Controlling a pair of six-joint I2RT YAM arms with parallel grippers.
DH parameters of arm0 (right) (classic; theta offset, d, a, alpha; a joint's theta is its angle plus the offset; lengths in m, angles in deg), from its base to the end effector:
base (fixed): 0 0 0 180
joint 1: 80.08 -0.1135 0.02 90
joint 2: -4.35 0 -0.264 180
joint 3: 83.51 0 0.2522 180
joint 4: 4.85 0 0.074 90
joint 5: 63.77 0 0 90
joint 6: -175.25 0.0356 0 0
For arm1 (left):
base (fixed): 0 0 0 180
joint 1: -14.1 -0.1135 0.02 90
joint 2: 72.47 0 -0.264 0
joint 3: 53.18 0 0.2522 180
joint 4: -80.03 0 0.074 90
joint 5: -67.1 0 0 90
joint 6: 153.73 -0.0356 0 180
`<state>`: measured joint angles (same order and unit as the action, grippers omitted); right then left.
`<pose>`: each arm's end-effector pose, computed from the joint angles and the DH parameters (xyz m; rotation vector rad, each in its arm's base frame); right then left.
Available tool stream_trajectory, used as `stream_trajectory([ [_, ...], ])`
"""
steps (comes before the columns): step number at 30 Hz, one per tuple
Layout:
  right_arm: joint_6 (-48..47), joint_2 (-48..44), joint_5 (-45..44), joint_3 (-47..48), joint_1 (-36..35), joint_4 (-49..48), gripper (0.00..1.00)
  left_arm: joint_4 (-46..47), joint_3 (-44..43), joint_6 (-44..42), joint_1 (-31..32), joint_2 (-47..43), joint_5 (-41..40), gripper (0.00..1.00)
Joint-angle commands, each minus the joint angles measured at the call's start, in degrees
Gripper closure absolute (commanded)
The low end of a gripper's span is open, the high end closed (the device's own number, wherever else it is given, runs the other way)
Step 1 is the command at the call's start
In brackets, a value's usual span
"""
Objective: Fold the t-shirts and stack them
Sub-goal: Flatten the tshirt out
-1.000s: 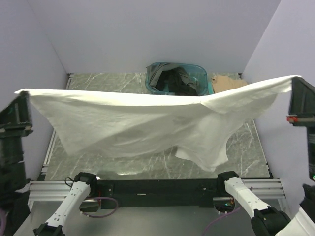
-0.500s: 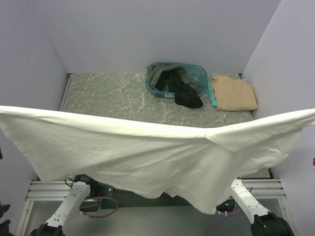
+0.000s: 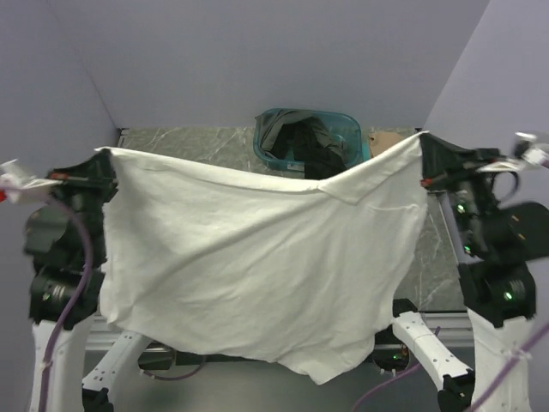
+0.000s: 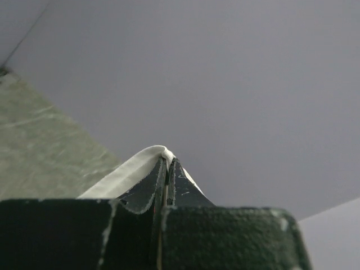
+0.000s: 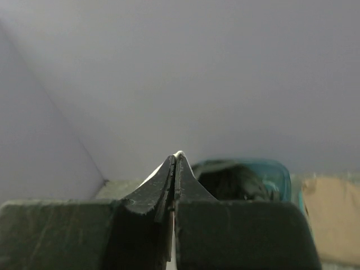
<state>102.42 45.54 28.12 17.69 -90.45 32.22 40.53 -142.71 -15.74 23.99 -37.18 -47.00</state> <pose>0.0473 0.0099 0.5485 0.0407 1.1812 0.4433 0.0566 0.0049 0.4978 -0.7705 1.1199 -0.5776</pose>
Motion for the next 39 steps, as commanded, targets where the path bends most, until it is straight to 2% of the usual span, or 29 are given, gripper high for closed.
stream_trajectory([
  [1, 2.16, 1.26, -4.96, -9.02, -0.18, -9.41, 1.00, 5.96, 7.98, 2.19, -0.05, 2.94, -5.26, 0.99],
  [2, 4.60, 1.17, -6.27, -11.74, -0.18, -12.47, 1.00, 6.31, 9.92, 2.98, -0.05, 4.42, -7.35, 0.99],
  [3, 5.67, 1.09, -6.81, -18.29, -0.18, -14.94, 1.00, 8.14, 14.11, 3.69, -0.05, 5.22, -7.80, 0.99],
  [6, 6.30, 4.59, -4.80, -25.80, -0.18, -20.76, 1.00, 14.19, 21.24, 3.61, -0.05, 9.26, -8.51, 0.99],
  [10, 5.16, 15.99, -4.17, -29.43, 0.00, -23.22, 1.00, 23.33, 26.89, 1.06, -0.13, 16.55, -7.55, 0.99],
  [13, 5.16, 23.20, -4.53, -29.70, -0.09, -26.64, 1.00, 27.04, 27.69, 1.23, -0.13, 26.72, -8.42, 0.99],
  [19, 4.36, 36.12, -6.89, -24.96, -0.09, -28.15, 1.00, 26.88, 19.71, 0.53, -0.66, 44.83, -9.22, 0.99],
  [28, 3.84, 51.87, -9.27, -15.29, 0.00, -24.63, 1.00, 26.53, 7.13, -0.79, -2.68, 61.56, -5.61, 0.99],
  [39, 4.72, 56.02, -9.45, -13.35, 0.09, -21.91, 1.00, 24.26, -4.99, -5.09, -4.53, 75.18, -2.36, 0.99],
])
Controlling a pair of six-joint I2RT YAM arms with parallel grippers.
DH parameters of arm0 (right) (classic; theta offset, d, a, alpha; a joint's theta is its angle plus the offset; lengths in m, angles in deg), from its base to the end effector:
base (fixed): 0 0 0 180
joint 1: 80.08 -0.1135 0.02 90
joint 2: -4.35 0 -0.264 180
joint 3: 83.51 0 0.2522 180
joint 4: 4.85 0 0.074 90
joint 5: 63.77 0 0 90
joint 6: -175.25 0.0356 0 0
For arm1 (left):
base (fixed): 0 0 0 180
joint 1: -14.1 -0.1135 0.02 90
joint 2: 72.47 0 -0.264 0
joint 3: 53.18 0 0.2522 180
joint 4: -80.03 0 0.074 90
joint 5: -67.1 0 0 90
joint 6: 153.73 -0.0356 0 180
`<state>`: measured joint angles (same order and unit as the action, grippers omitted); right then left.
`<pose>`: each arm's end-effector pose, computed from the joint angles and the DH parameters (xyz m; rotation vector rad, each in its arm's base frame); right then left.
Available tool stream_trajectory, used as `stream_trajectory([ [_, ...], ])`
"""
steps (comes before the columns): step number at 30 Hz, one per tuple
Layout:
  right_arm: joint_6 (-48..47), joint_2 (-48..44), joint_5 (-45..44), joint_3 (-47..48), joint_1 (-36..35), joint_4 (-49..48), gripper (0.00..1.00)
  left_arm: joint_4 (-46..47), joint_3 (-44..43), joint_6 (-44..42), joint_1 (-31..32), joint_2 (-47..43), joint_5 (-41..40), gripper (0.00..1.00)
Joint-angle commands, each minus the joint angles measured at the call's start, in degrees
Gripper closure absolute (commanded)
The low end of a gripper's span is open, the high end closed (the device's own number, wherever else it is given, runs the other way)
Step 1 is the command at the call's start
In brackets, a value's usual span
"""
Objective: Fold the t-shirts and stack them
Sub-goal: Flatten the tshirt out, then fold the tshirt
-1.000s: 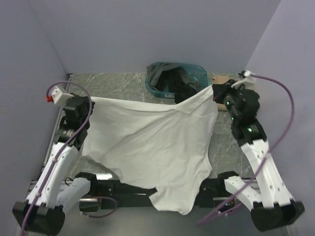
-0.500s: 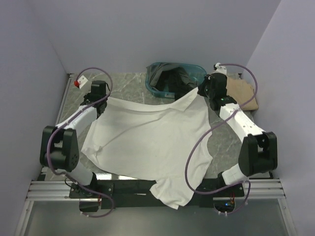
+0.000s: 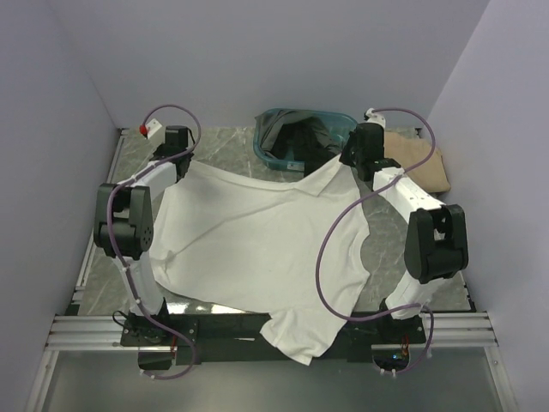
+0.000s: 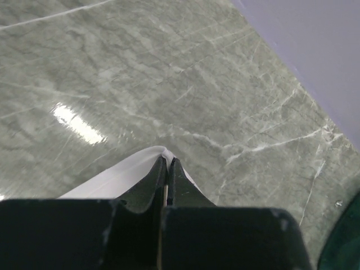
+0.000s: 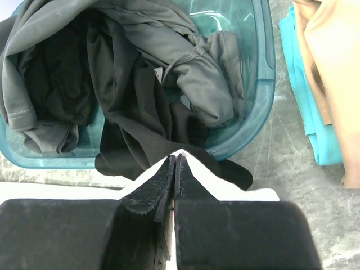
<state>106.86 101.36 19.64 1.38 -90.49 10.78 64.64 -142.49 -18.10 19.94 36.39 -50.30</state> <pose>0.3898 0.0675 0.2717 0.2721 2.0414 0.2289 0.4290 -0.0274 0.2185 -0.9598 1.8726 -0.0140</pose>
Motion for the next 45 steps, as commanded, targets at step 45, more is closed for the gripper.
stream_trajectory([
  [45, 11.70, -27.31, 0.53, -12.60, -6.81, 24.67, 1.00, -5.49, 7.60, -1.25, -1.45, -15.94, 0.86, 0.99],
])
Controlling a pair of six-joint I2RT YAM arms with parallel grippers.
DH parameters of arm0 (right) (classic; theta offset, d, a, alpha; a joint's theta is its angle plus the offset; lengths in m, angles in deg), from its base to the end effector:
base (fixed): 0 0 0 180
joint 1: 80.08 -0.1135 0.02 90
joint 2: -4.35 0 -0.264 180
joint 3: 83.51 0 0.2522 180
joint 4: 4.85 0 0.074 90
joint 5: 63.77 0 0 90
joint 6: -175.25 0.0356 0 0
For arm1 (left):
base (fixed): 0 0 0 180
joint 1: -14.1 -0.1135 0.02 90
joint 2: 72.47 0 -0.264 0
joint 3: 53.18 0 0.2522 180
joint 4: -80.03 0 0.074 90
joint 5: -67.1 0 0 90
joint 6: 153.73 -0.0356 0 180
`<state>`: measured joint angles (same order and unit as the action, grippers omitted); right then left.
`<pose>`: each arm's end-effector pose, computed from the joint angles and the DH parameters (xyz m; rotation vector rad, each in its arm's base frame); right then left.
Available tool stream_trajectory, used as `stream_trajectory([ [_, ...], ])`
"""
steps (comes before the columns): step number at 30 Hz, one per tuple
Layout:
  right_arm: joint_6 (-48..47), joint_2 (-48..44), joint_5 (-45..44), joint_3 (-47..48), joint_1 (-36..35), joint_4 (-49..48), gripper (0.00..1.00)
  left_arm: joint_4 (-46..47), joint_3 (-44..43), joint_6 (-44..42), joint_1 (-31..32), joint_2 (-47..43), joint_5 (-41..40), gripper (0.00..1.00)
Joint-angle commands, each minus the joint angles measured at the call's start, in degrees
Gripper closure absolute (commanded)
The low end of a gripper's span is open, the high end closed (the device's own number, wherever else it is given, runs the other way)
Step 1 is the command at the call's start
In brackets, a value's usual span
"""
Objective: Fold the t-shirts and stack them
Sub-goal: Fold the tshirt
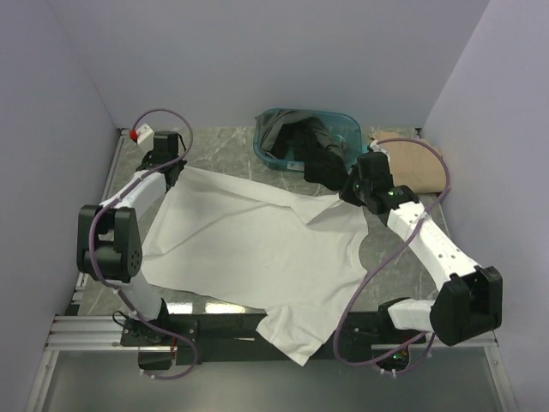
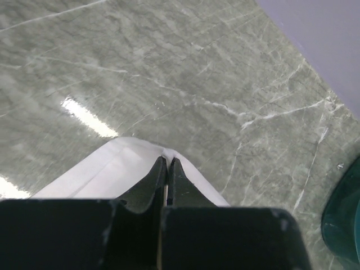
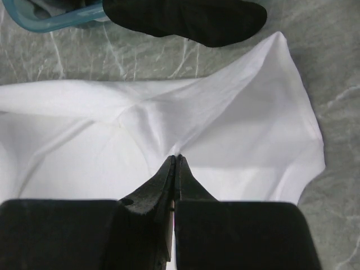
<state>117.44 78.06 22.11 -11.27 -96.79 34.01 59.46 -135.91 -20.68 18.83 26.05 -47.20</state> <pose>0.2704 0.0785 0.2896 0.3476 2.2729 0.3651 0.3874 -0.0174 0.2429 -0.9177 1.9351 -0.0168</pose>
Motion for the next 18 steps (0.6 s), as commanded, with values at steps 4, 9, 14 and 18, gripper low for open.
stream_trajectory([
  [4, 1.04, -6.91, -2.91, -0.82, -0.69, 4.42, 1.00, -4.34, 3.14, 2.92, -0.34, -9.04, -3.48, 0.99],
  [9, 1.13, -9.90, -1.34, -1.96, -1.31, 6.10, 1.00, -13.13, 3.40, 3.18, -0.34, -10.54, -3.57, 0.99],
  [14, 1.65, -11.66, -0.80, -3.19, -2.71, 8.99, 0.99, -17.97, 4.37, 3.18, -0.34, -10.80, -1.81, 0.99],
  [18, 2.44, -13.77, -0.45, -3.98, -3.94, 11.81, 0.98, -19.82, 5.60, 2.83, -0.34, -12.91, -2.69, 0.99],
])
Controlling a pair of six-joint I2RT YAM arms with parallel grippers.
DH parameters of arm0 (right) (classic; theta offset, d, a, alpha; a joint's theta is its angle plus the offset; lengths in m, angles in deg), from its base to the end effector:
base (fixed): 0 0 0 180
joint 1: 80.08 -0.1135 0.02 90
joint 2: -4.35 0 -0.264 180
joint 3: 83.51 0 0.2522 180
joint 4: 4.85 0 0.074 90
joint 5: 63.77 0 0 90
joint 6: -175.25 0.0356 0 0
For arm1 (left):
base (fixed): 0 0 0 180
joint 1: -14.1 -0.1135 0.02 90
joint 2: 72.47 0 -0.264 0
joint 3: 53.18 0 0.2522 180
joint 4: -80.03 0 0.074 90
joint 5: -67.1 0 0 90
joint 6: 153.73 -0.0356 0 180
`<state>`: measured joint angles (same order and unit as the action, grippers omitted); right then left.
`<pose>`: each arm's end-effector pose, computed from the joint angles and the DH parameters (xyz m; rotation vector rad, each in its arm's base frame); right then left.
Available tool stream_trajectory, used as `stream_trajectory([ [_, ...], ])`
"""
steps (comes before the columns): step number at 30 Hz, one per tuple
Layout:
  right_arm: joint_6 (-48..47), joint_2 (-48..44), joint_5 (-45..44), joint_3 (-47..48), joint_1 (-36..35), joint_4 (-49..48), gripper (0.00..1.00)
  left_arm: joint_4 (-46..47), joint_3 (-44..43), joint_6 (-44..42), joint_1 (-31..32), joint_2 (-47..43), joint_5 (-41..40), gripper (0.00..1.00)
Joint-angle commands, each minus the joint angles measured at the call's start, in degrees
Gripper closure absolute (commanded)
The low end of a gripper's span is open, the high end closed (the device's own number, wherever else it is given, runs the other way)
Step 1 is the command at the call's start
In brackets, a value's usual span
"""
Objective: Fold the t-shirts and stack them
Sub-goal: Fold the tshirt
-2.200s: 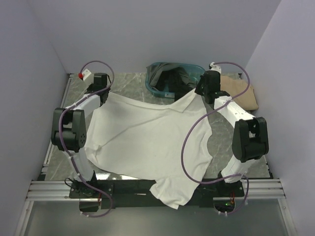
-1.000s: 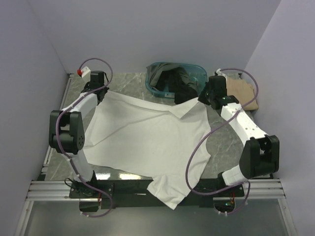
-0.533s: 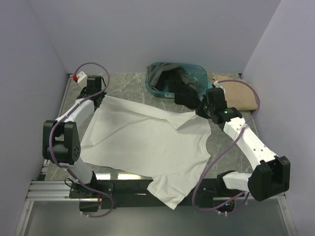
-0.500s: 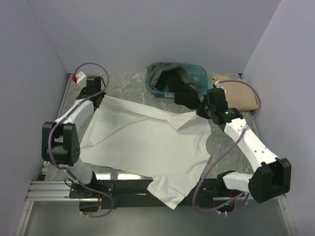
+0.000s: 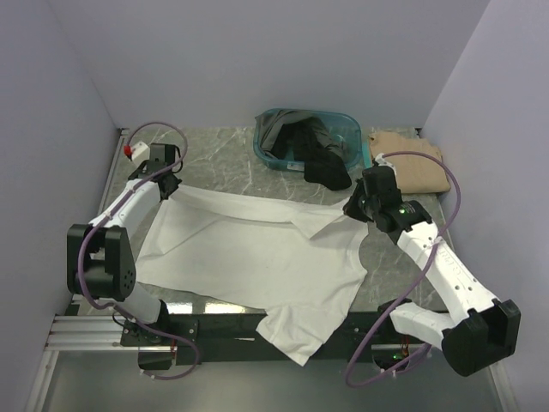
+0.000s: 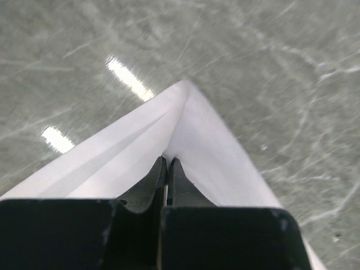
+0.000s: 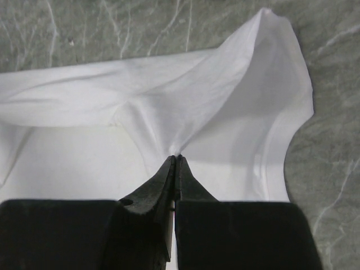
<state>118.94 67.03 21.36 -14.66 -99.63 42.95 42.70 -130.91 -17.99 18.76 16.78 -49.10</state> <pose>0.2191 0.0746 0.3024 0.3300 2.3006 0.3793 0.3336 -0.0114 0.2473 -0.9980 2.0894 0.1170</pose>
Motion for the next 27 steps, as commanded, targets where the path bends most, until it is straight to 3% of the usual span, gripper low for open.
stream_trajectory([
  [1, 1.02, -3.26, 0.81, -0.86, -1.19, 4.18, 0.98, -4.10, 0.68, 0.14, -0.27, -4.00, -1.05, 0.99],
  [11, 1.82, -6.77, 6.70, -3.14, -1.98, 10.69, 0.97, -11.66, 0.07, 1.11, -0.36, -4.61, -1.93, 0.99],
  [20, 3.75, -8.10, 10.84, -10.87, -3.04, 9.90, 0.97, -13.43, 0.16, 1.99, -0.36, -2.60, -4.65, 0.99],
  [27, 4.19, -5.55, 11.72, -17.11, -3.30, 6.30, 0.97, -14.40, 0.94, 3.48, -0.53, -2.33, -5.36, 0.89],
])
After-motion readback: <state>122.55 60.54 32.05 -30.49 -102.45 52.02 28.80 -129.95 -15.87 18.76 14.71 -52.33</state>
